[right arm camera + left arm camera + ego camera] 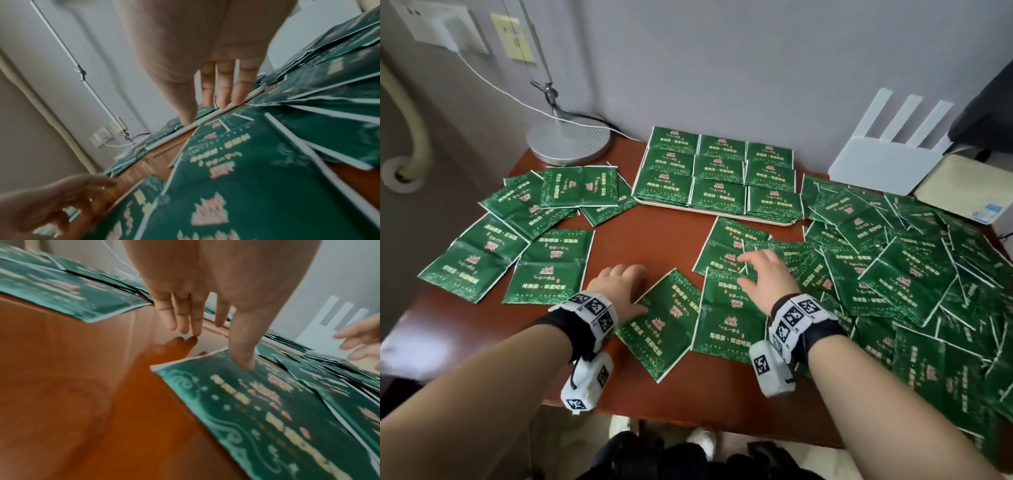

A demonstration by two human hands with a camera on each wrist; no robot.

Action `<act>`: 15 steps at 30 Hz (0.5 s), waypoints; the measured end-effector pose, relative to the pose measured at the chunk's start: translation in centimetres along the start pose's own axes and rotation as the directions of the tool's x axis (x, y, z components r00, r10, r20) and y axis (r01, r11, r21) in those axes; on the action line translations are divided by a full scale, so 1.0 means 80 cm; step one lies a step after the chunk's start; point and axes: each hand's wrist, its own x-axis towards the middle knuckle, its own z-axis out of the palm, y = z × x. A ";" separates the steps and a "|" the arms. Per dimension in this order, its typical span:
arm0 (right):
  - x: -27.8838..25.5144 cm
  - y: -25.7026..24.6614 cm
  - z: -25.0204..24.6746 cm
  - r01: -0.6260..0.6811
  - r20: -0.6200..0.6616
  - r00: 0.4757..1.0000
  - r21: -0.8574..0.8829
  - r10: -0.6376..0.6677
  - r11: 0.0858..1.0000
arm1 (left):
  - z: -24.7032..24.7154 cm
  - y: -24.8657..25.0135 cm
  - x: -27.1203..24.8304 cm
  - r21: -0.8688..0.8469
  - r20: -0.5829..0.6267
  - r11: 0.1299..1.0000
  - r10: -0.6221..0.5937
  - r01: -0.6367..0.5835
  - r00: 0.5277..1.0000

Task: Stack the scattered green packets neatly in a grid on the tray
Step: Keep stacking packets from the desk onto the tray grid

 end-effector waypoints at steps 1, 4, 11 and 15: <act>-0.005 0.001 0.002 -0.068 0.064 0.996 -0.026 0.070 0.997 | 0.000 0.006 0.002 0.018 0.021 1.000 -0.001 0.000 1.000; -0.020 0.006 0.016 -0.279 0.230 0.928 -0.096 0.294 0.956 | 0.004 0.023 0.012 0.049 0.086 0.999 -0.026 0.022 0.996; -0.044 0.001 0.047 -0.635 0.141 0.772 0.204 0.620 0.745 | -0.006 0.024 0.031 -0.005 0.175 0.997 -0.076 0.078 0.982; -0.047 -0.002 0.048 -0.710 0.186 0.701 0.268 0.688 0.651 | -0.016 0.014 0.041 -0.068 0.188 0.995 -0.055 0.069 0.981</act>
